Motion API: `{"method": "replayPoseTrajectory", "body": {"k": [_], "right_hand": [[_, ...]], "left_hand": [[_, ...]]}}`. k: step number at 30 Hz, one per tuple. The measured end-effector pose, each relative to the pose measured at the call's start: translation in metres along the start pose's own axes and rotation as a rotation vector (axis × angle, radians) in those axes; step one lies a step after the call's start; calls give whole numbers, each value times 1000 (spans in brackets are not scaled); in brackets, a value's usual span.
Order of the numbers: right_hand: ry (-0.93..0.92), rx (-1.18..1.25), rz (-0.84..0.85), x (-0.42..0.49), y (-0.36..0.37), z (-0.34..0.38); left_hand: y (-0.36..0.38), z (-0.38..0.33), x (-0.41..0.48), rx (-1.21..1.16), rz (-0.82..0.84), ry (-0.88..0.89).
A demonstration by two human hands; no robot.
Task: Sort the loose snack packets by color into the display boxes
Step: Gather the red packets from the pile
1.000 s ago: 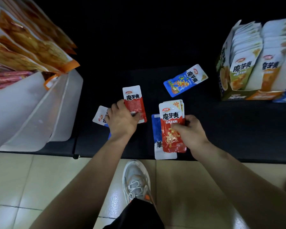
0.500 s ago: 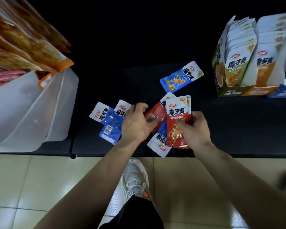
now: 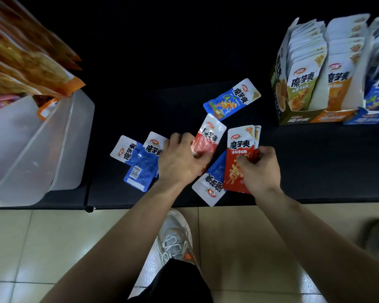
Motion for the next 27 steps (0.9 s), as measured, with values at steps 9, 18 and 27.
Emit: {"method": "replayPoseTrajectory", "body": {"k": [9,18,27], "right_hand": [[17,52,-61,-2,-13,-6],[14,52,-59,-6,-18,-9],[30,67,-41,-10,-26,-11]], "left_hand": [[5,-8,-1,-156,-44,-16],[21,-19,-2,137,73,50],[11,-12,15,-63,204,-196]]}}
Point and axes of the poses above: each hand's wrist, its own x-axis towards the middle knuckle, its own y-axis out of the palm, z = x × y, the point moved 2 cm from there along x, towards the middle knuckle, and after that the axes turned 9 degrees about z, right-handed, at the moved point
